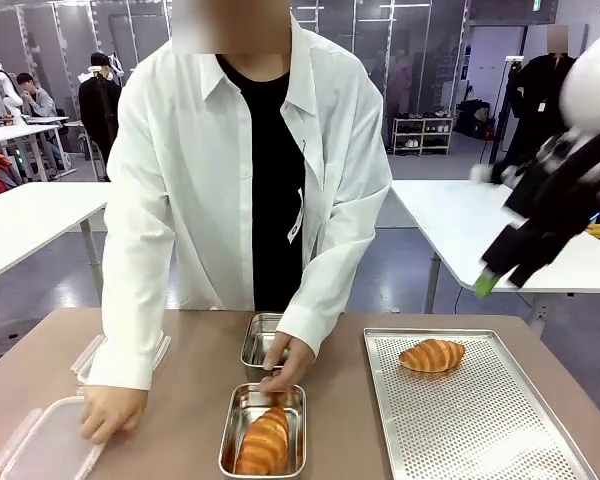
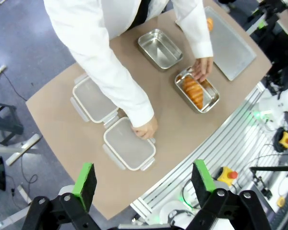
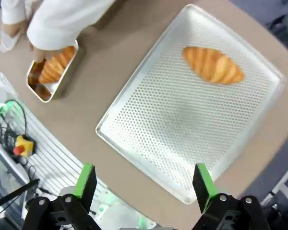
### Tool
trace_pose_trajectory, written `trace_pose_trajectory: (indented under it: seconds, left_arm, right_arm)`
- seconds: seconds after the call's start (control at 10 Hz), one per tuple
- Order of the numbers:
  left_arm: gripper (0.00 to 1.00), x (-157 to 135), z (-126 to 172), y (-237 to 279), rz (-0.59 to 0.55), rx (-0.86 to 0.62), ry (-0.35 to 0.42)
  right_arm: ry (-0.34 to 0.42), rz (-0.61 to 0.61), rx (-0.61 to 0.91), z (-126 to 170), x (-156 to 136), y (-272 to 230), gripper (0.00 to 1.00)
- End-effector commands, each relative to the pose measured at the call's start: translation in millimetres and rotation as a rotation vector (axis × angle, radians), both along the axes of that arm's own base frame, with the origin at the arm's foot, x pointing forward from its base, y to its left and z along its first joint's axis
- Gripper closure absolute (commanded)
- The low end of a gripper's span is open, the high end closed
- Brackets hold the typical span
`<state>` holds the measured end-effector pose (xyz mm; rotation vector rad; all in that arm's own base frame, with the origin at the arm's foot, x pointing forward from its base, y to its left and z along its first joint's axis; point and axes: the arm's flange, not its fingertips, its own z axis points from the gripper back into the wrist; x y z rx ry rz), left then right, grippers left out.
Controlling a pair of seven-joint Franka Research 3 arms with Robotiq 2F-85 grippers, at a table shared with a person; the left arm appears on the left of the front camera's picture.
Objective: Place the bread into the airtight container.
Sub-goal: Pick up a Butter Roll and place it into an empty Airtight Container.
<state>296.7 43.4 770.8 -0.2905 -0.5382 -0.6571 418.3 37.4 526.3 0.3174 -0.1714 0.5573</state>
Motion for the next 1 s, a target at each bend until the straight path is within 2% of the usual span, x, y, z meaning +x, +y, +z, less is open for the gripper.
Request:
trace_pose_trajectory:
  seconds: [0.0, 0.1, 0.2, 0.4, 0.5, 0.7, 0.8, 0.9]
  left_arm:
    - [0.00, -1.3, 0.2, 0.2, -0.021, 0.001, -0.003]
    - [0.00, -1.3, 0.2, 0.2, -0.021, 0.001, -0.003]
    - [0.00, -1.3, 0.2, 0.2, -0.021, 0.001, -0.003]
    - [0.00, -1.3, 0.2, 0.2, -0.021, 0.001, -0.003]
    - [0.00, -1.3, 0.2, 0.2, -0.021, 0.001, -0.003]
    - [0.00, -1.3, 0.2, 0.2, -0.021, 0.001, -0.003]
    - [0.00, -1.3, 0.2, 0.2, -0.021, 0.001, -0.003]
    - [0.00, -1.3, 0.2, 0.2, -0.021, 0.001, -0.003]
  right_arm:
    - [0.044, 0.038, 0.001, -8.2, 18.6, 6.1, 0.00]
    - [0.047, 0.023, 0.017, -7.9, 18.7, -1.5, 0.00]
    - [0.027, -0.004, 0.087, 7.2, 13.0, -22.4, 0.00]
    - [-0.054, -0.109, 0.435, 57.7, -26.5, -123.1, 0.00]
    - [-0.105, -0.182, 0.563, 63.9, -59.5, -180.8, 0.00]
    - [-0.172, -0.282, 0.680, 44.1, -125.8, -253.1, 0.00]
    - [-0.177, -0.352, 0.719, 27.3, -151.1, -277.7, 0.00]
    - [-0.178, -0.392, 0.753, 12.2, -163.1, -290.3, 0.00]
